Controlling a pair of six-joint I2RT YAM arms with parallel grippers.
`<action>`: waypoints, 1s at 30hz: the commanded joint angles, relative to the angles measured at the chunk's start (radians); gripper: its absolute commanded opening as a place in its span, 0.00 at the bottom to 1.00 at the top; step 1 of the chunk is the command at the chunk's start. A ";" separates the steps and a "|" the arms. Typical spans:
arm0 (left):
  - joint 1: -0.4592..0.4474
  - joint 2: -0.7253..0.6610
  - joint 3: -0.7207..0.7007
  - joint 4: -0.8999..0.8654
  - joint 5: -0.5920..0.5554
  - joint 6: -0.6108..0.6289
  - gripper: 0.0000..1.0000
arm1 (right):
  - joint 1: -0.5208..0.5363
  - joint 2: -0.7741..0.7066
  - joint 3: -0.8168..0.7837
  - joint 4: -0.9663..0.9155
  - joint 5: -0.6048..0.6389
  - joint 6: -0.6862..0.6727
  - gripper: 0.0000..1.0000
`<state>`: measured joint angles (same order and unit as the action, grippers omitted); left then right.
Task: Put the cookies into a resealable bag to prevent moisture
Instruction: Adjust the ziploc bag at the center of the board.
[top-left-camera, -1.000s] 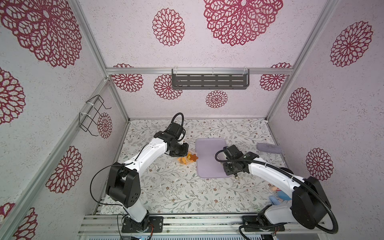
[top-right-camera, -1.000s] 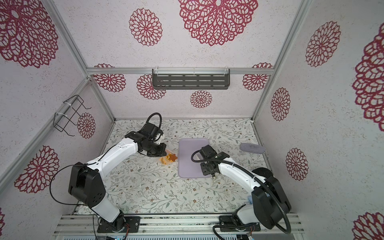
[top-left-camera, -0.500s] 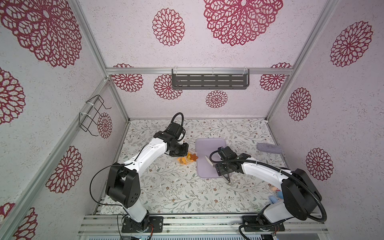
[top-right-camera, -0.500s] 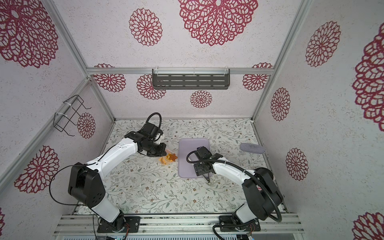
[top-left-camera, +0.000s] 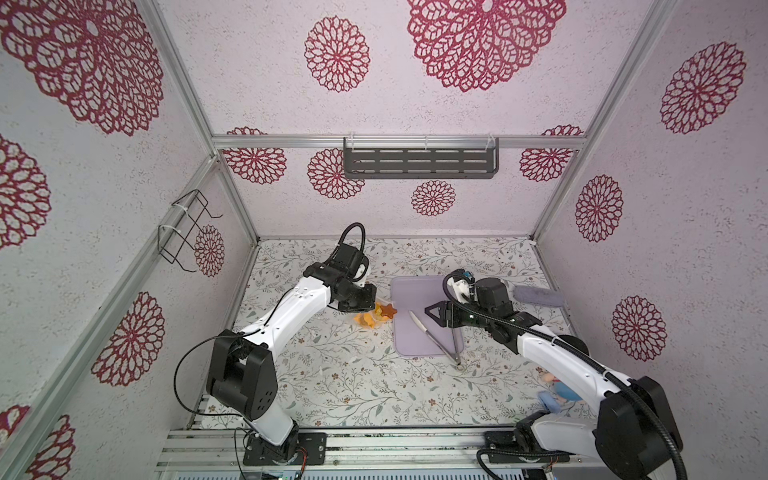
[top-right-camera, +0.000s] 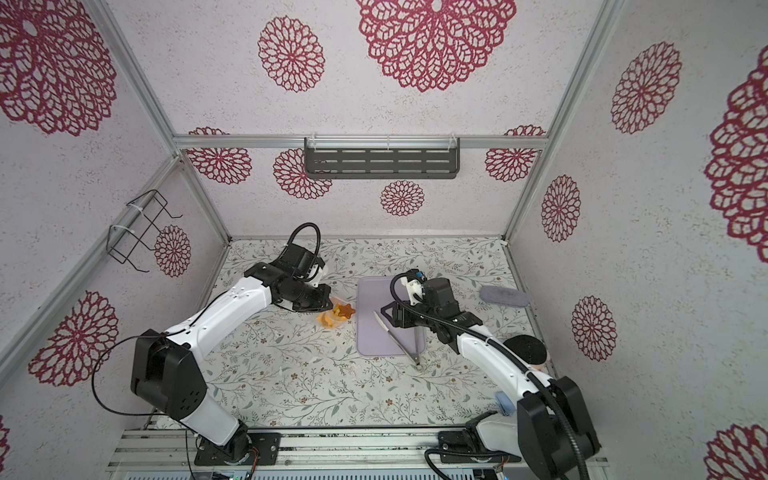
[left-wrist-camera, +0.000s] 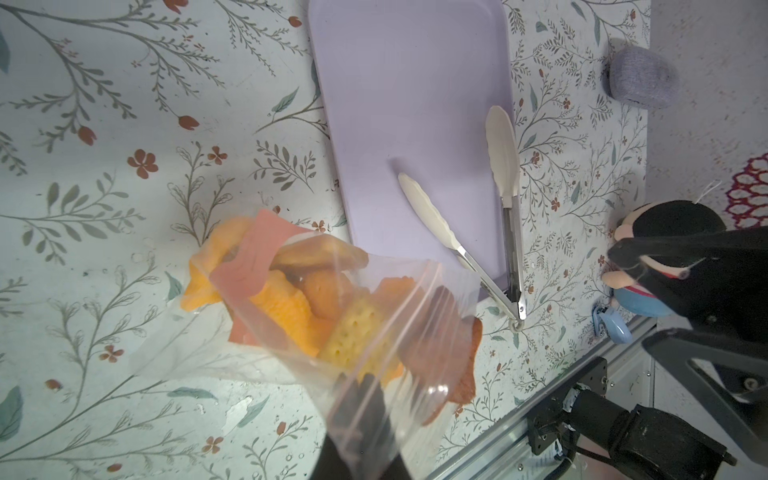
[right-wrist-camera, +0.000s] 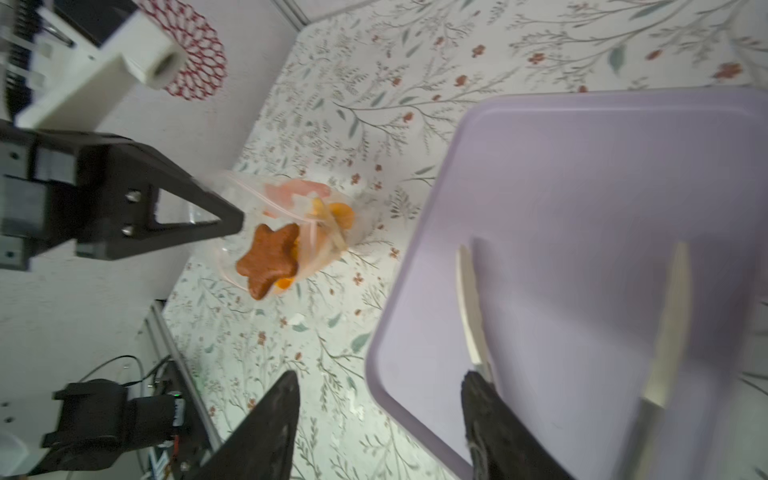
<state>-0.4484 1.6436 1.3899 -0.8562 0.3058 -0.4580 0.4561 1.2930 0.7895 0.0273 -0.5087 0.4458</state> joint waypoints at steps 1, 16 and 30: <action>0.008 -0.031 -0.011 0.049 0.020 -0.001 0.00 | 0.008 0.056 -0.014 0.303 -0.164 0.174 0.62; 0.007 -0.027 -0.012 0.053 0.020 -0.004 0.00 | 0.102 0.302 0.110 0.448 -0.147 0.265 0.49; 0.007 -0.031 -0.016 0.049 0.018 -0.005 0.00 | 0.115 0.393 0.146 0.459 -0.125 0.285 0.38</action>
<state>-0.4484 1.6436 1.3769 -0.8494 0.3061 -0.4648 0.5659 1.6779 0.8970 0.4484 -0.6254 0.7265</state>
